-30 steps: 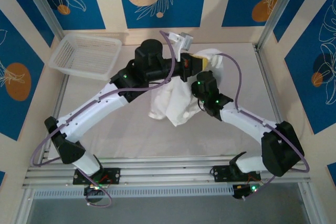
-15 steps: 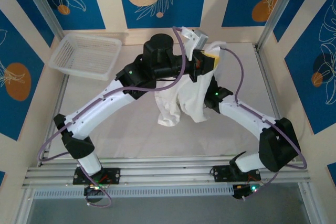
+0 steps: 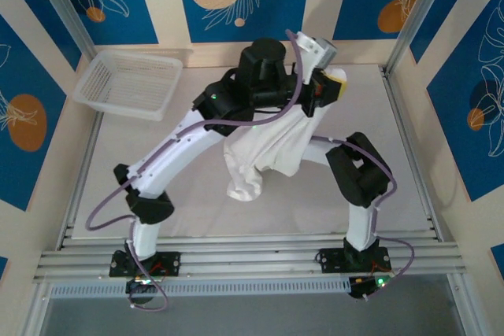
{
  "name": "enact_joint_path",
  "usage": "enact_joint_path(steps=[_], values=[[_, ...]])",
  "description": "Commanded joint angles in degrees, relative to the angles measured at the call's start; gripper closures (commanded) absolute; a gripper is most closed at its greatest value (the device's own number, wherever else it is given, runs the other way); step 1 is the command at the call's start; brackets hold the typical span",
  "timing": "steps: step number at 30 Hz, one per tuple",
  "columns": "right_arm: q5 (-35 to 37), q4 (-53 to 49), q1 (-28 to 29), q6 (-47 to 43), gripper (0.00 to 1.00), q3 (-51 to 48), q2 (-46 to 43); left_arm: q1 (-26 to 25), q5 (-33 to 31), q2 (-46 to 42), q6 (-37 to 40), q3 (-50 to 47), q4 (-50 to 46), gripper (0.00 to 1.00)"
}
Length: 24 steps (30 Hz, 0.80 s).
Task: Fold the inside-out t-shirt
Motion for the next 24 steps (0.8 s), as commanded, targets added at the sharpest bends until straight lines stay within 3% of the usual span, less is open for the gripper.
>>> enact_joint_path(steps=[1, 6, 12, 15, 17, 18, 24], values=[[-1.51, -6.60, -0.13, 2.40, 0.88, 5.23, -0.97, -3.27, 4.94, -0.64, 0.81, 4.86, 3.89, 1.00], [-3.44, -5.34, 0.28, 9.11, 0.75, 7.35, -2.56, -4.37, 5.84, -0.28, -0.63, 4.92, 5.26, 1.00], [-3.58, -3.86, 1.81, 17.10, 0.68, 13.03, 8.33, -7.15, 7.35, 2.32, -3.22, 8.33, 7.35, 1.00], [-4.86, -3.50, 1.58, 19.66, 0.46, 14.83, 10.85, -8.11, 7.10, 2.70, -3.21, 8.37, 6.71, 1.00], [-3.22, -4.51, 2.03, 18.20, 0.26, 16.51, 11.12, -8.62, 7.22, 2.71, -3.08, 8.37, 6.71, 1.00], [-2.28, -6.53, 2.43, 16.47, 0.21, 18.46, 11.80, -8.98, 7.21, 2.65, -2.91, 8.34, 6.88, 1.00], [0.31, -18.48, 7.10, 13.77, 0.16, 28.42, 21.06, -10.47, 5.46, 2.19, 0.22, 8.59, 4.78, 1.00]])
